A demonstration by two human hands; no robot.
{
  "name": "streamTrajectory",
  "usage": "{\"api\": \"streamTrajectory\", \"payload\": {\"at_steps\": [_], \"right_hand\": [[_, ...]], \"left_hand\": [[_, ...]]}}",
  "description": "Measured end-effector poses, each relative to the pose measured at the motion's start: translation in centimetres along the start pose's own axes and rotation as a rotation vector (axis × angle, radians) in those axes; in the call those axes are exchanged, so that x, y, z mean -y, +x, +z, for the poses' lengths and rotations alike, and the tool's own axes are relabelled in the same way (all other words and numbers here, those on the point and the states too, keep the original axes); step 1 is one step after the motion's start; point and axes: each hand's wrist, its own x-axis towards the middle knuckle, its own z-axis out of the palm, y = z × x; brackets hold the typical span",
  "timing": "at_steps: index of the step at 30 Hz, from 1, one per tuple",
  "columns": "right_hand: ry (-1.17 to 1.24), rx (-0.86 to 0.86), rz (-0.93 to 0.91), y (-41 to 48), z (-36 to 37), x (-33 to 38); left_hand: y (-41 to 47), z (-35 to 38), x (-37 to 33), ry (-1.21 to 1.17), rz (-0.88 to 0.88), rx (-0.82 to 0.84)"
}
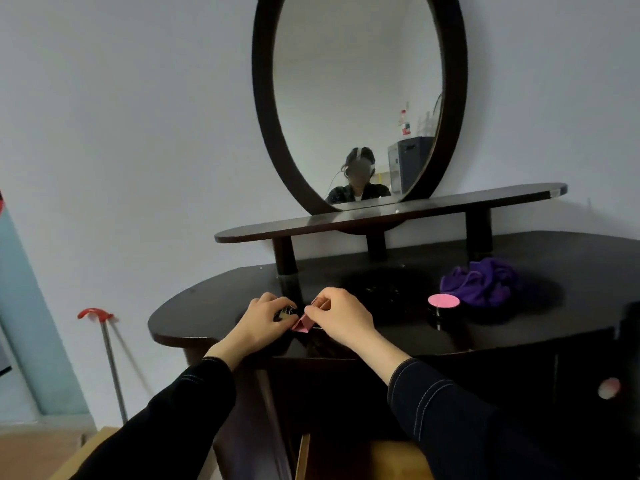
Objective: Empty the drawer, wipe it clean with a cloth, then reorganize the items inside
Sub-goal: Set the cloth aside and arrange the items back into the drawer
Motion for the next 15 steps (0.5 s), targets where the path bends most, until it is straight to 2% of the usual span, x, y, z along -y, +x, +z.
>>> {"api": "streamTrajectory", "payload": {"at_steps": [3, 6, 9, 15], "right_hand": [[0.046, -0.038, 0.052, 0.3, -0.8, -0.8], [0.106, 0.057, 0.019, 0.3, -1.7, -1.0], [0.012, 0.112, -0.061, 0.3, -1.3, -0.6], [-0.067, -0.079, 0.065, 0.7, -2.4, -1.7]], "left_hand": [[0.1, 0.3, -0.4, 0.031, 0.002, 0.006], [0.3, 0.8, -1.4, 0.055, 0.027, 0.008], [0.2, 1.1, -2.5, 0.030, 0.064, 0.010], [-0.9, 1.1, -4.6, -0.072, 0.156, 0.004]]}}
